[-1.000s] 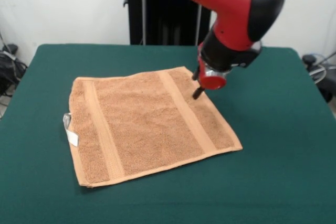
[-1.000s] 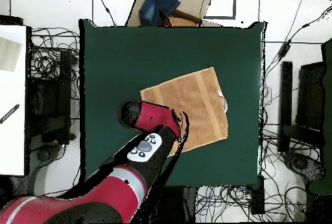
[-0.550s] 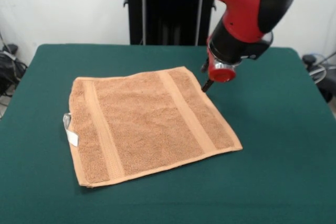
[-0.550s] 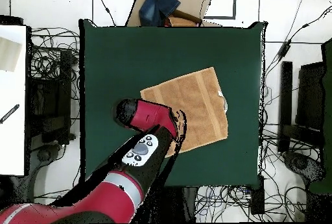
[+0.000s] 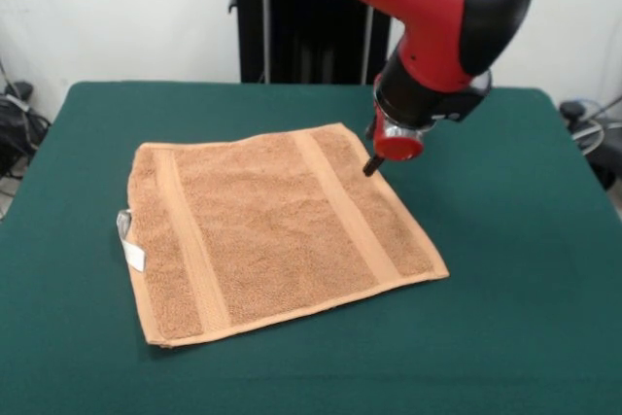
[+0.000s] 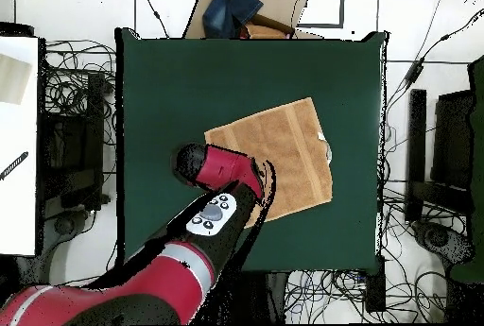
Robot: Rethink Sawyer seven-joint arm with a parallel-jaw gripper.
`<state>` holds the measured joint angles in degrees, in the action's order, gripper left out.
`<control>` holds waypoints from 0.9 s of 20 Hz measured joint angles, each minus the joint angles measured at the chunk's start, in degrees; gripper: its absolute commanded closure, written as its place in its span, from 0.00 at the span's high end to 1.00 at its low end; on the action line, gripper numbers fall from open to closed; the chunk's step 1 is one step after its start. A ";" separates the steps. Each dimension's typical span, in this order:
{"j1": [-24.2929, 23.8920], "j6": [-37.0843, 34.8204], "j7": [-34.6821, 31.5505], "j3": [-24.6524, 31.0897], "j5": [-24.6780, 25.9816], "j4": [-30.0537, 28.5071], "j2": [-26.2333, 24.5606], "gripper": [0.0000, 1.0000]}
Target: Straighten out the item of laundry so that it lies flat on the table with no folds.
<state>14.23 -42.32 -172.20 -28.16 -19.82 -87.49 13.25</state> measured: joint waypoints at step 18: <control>0.73 0.05 0.00 -0.41 -1.48 0.55 -4.62 1.00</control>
<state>14.95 -42.28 -172.20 -28.57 -21.30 -86.94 8.63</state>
